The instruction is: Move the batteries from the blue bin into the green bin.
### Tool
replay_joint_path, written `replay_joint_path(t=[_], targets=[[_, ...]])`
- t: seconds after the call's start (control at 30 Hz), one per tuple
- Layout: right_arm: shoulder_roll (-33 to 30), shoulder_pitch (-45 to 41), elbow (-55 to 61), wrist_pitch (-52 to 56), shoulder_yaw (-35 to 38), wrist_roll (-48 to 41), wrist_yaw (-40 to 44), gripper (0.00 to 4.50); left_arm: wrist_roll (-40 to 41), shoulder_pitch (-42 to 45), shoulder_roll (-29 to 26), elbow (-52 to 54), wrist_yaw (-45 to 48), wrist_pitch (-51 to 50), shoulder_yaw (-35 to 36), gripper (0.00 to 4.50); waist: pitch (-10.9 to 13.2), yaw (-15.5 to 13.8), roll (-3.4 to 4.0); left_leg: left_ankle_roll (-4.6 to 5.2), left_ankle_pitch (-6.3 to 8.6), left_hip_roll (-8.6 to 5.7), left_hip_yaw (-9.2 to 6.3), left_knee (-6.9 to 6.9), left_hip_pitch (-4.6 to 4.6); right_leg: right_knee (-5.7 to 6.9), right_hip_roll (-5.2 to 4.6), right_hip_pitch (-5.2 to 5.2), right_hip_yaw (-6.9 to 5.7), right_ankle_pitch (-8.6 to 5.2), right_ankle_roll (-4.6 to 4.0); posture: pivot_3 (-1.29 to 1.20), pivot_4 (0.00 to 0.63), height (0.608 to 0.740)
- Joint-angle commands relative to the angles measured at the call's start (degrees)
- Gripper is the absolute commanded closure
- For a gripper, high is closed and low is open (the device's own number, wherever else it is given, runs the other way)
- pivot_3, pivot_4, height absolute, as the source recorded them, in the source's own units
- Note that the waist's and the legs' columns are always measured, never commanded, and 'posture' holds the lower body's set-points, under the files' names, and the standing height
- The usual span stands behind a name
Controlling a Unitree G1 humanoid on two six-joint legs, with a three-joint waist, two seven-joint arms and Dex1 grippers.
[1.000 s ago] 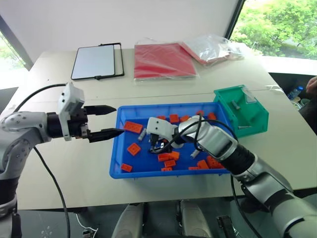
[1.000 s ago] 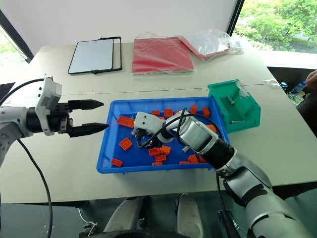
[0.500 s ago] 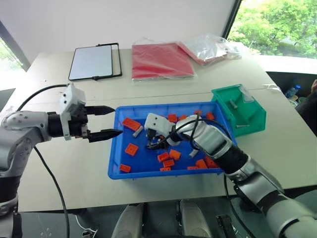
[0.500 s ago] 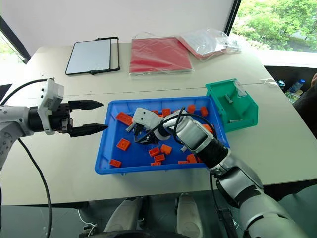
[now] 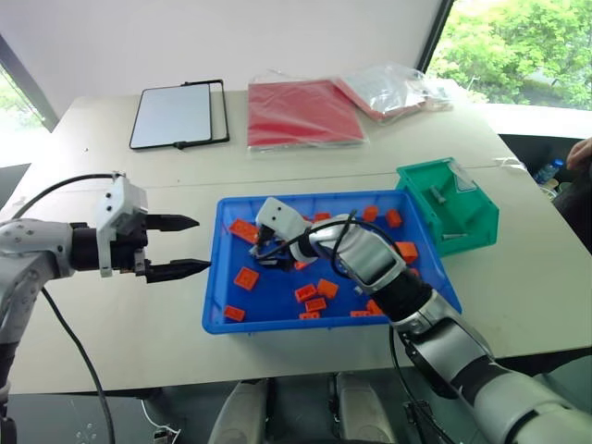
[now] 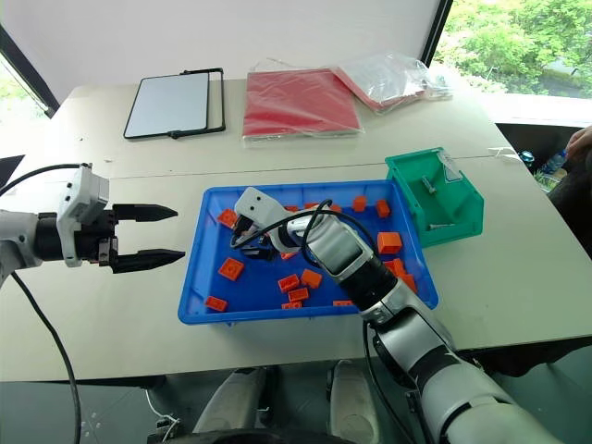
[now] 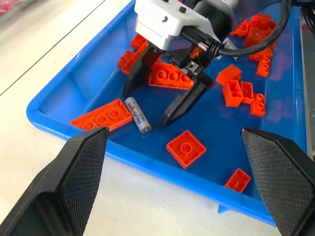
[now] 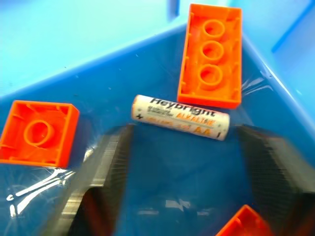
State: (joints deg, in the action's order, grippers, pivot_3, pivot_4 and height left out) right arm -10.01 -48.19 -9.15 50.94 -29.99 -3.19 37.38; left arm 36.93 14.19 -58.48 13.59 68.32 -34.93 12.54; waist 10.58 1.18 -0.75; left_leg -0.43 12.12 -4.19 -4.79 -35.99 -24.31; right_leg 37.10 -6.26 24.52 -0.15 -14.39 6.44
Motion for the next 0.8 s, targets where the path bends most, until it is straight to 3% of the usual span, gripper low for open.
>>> replay_joint_path(t=[0.03, 0.43, 0.67, 0.8], targets=[[0.74, 0.43, 2.02, 2.17, 1.86, -0.61, -0.34, 0.02, 1.37, 1.54, -0.12, 1.22, -0.78, -0.53, 2.01, 0.00, 0.00, -0.02, 0.00, 0.00, 0.00, 0.00, 0.00, 0.00, 0.00, 0.00, 0.00, 0.00, 0.00, 0.00, 0.00, 0.00, 0.150, 0.731], [8.37, 2.23, 1.68, 10.38, 8.27, -3.23, -6.96, 0.02, 1.10, 3.95, -0.22, 0.07, -0.79, -0.68, 0.99, 0.00, 0.00, 0.15, 0.00, -0.01, 0.00, 0.02, 0.00, 0.02, 0.00, 0.03, 0.03, 0.03, 0.02, 0.00, 0.00, 0.00, 0.150, 0.731], [9.62, 3.14, 2.02, 12.48, 9.79, -3.95, -8.53, 0.02, 1.22, 4.51, -0.22, -0.10, -0.34, -0.96, 0.55, 0.00, 0.00, 0.11, 0.00, -0.01, 0.00, 0.02, -0.01, 0.03, 0.02, 0.03, 0.04, 0.01, 0.02, 0.00, 0.00, 0.00, 0.150, 0.731], [9.12, 3.16, 1.53, 11.70, 9.07, -3.80, -8.53, 1.70, 1.31, 4.54, -0.10, 0.23, -0.33, -1.12, 0.42, 0.00, 0.00, 0.12, 0.00, -0.01, 0.00, 0.02, -0.01, 0.03, 0.02, 0.03, 0.04, 0.01, 0.02, 0.00, 0.00, 0.00, 0.150, 0.731]])
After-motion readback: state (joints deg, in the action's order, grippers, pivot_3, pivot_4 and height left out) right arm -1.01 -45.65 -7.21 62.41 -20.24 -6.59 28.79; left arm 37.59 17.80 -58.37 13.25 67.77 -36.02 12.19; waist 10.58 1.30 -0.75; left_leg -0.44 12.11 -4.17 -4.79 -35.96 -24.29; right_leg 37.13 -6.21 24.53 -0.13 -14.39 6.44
